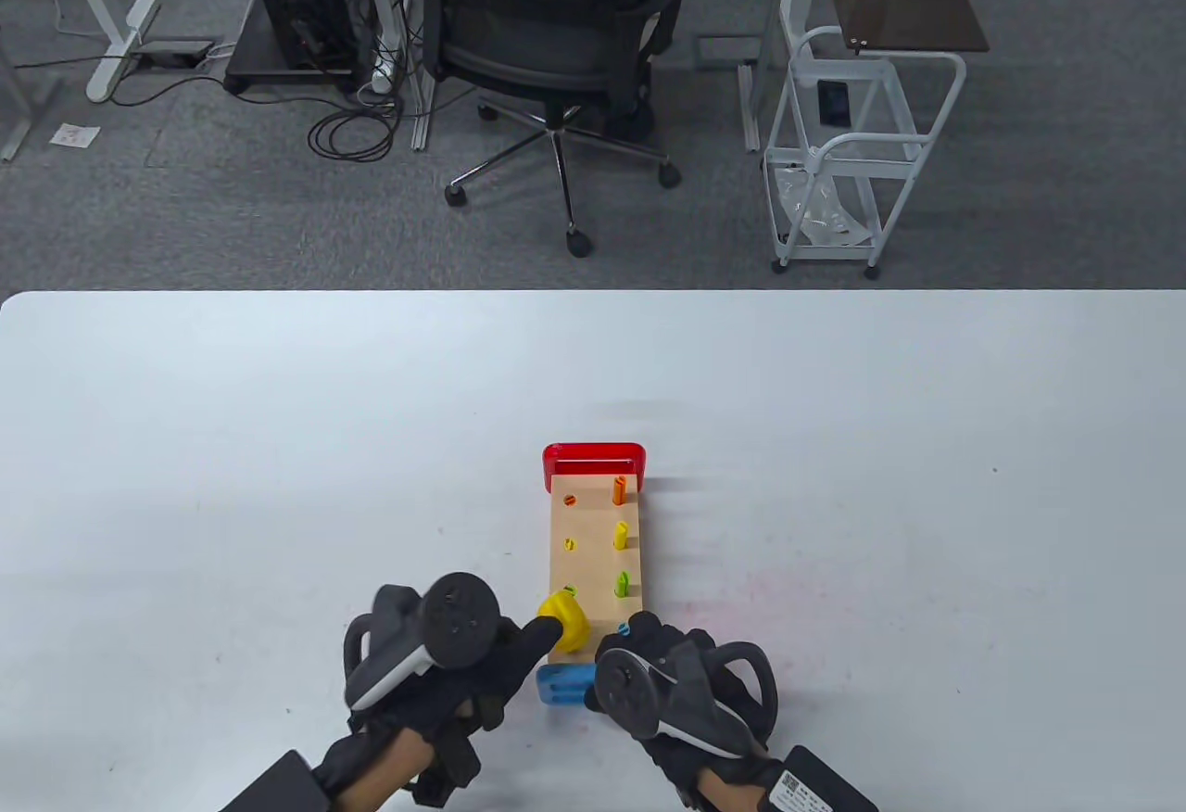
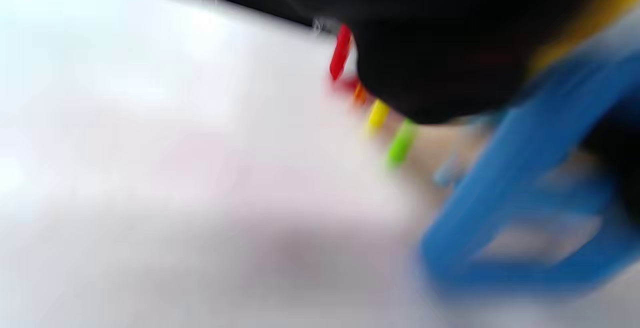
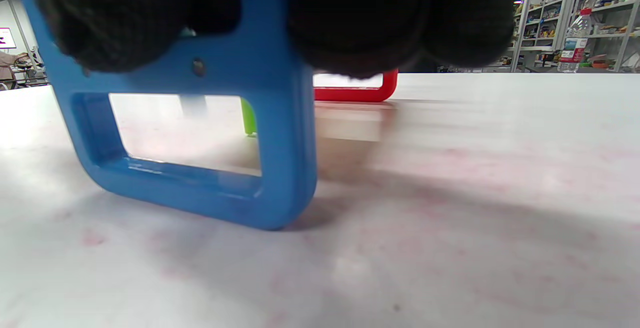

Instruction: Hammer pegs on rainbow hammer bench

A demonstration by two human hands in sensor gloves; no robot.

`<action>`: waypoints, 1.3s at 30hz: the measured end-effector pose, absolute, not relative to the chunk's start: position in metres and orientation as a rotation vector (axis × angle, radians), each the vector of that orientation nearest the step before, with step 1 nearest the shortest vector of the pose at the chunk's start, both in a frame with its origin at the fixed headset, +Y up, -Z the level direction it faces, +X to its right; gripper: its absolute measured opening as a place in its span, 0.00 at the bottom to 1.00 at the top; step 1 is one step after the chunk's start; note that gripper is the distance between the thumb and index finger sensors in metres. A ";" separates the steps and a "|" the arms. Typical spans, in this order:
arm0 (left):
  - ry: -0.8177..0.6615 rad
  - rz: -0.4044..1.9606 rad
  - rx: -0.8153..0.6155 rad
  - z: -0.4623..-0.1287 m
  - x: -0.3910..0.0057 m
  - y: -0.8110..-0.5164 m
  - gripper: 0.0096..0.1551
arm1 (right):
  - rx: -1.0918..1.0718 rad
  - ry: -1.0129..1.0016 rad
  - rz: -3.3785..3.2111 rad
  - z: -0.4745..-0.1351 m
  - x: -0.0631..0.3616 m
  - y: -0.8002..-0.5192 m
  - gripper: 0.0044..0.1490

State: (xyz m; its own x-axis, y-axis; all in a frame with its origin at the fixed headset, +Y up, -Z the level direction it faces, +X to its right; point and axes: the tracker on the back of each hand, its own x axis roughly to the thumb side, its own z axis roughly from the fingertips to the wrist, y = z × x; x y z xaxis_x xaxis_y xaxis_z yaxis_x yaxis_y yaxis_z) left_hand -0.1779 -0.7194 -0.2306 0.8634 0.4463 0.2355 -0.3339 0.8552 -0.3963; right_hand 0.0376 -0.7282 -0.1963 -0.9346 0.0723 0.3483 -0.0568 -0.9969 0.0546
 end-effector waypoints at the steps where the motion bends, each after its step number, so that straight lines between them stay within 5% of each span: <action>1: -0.208 0.586 -0.286 -0.228 -0.181 -0.722 0.47 | 0.546 0.068 3.027 -0.196 0.038 -0.728 0.24; 3: -0.237 0.632 -0.251 -0.229 -0.184 -0.700 0.47 | 0.548 0.068 3.026 -0.197 0.038 -0.728 0.24; 7: -0.307 0.633 0.100 -0.214 -0.191 -0.608 0.47 | 0.548 0.070 3.023 -0.197 0.038 -0.728 0.24; 11: -0.367 0.750 0.172 -0.197 -0.194 -0.577 0.47 | 0.550 0.071 3.022 -0.197 0.038 -0.728 0.24; 14: -0.321 0.664 0.116 -0.207 -0.190 -0.609 0.47 | 0.550 0.069 3.023 -0.196 0.038 -0.728 0.24; 18: -0.219 0.172 -0.492 -0.239 -0.168 -0.721 0.48 | 0.547 0.071 3.024 -0.196 0.038 -0.729 0.24; 19: -0.358 0.349 -0.491 -0.234 -0.174 -0.725 0.48 | 0.546 0.068 3.025 -0.196 0.038 -0.728 0.24; 20: -0.245 0.578 -0.348 -0.238 -0.169 -0.719 0.47 | 0.548 0.073 3.025 -0.196 0.038 -0.728 0.24; 21: -0.158 0.541 -0.343 -0.239 -0.166 -0.713 0.47 | 0.548 0.071 3.027 -0.196 0.038 -0.728 0.24; 23: -0.304 0.210 -0.390 -0.238 -0.163 -0.711 0.47 | 0.546 0.072 3.026 -0.196 0.038 -0.728 0.24; 27: -0.250 0.412 -0.346 -0.233 -0.162 -0.719 0.47 | 0.547 0.070 3.028 -0.196 0.038 -0.728 0.25; 39: -0.187 0.529 -0.214 -0.227 -0.172 -0.703 0.46 | 0.543 0.099 2.934 -0.195 0.047 -0.725 0.35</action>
